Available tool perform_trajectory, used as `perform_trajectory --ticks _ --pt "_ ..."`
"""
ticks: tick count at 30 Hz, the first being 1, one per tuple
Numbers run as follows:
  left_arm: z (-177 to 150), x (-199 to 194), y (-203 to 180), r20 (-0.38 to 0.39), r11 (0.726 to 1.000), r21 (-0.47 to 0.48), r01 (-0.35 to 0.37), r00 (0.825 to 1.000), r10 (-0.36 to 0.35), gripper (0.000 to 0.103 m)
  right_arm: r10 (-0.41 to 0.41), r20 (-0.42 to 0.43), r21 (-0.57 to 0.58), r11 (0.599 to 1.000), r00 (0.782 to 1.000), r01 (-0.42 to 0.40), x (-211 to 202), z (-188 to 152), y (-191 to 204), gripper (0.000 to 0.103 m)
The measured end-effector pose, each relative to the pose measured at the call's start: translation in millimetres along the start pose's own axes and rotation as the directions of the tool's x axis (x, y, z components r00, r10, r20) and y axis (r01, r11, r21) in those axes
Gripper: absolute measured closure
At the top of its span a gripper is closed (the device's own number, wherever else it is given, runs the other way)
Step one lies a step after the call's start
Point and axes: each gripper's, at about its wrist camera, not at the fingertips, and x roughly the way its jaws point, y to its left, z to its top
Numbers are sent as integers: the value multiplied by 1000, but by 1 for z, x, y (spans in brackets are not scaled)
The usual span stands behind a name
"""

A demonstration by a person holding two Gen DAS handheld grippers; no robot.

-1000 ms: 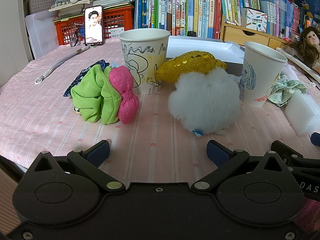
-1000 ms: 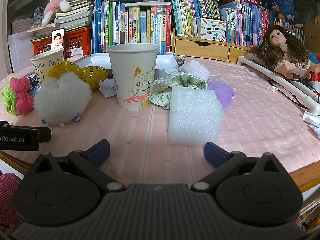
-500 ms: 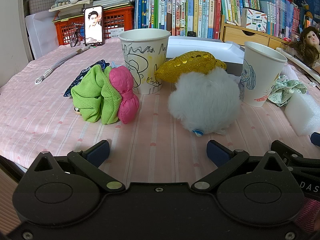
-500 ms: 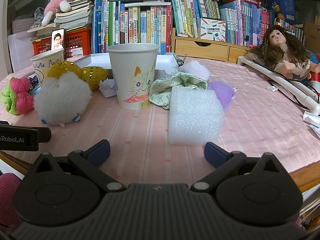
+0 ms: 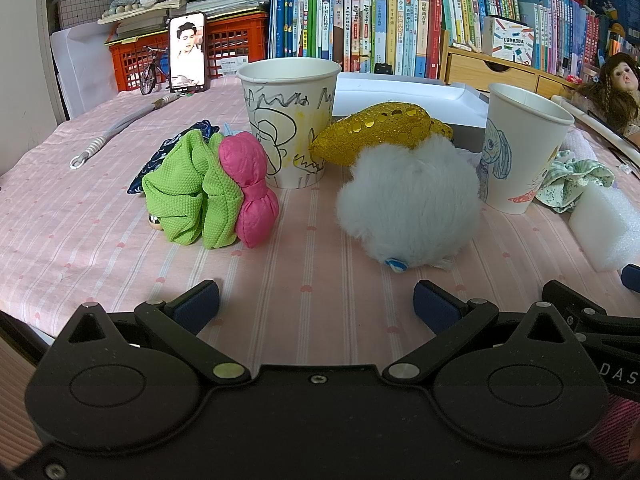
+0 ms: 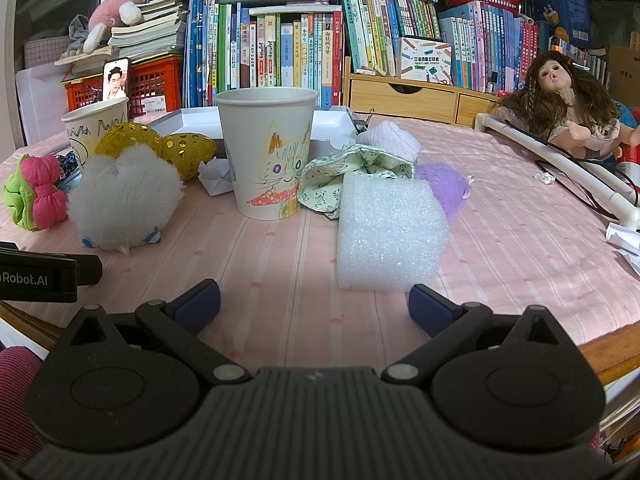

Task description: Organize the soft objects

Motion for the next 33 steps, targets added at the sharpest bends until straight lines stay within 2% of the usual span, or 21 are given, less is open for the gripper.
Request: perform_trajectory --ticks 15,21,28,33 --pt "-3 -3 4 29 1000 16 16 999 -16 0 -25 -5 18 1000 1000 25 -1 0 3 0" --pt "-8 -3 11 64 999 18 27 998 -28 0 -22 5 19 1000 1000 22 -1 -1 2 0" --pt "-3 -9 11 68 997 22 70 995 -72 1 11 53 38 999 999 -13 -7 -4 -5 0" --pt "5 -22 3 138 993 46 108 984 -113 1 -9 139 19 1000 990 7 -18 0 -10 0"
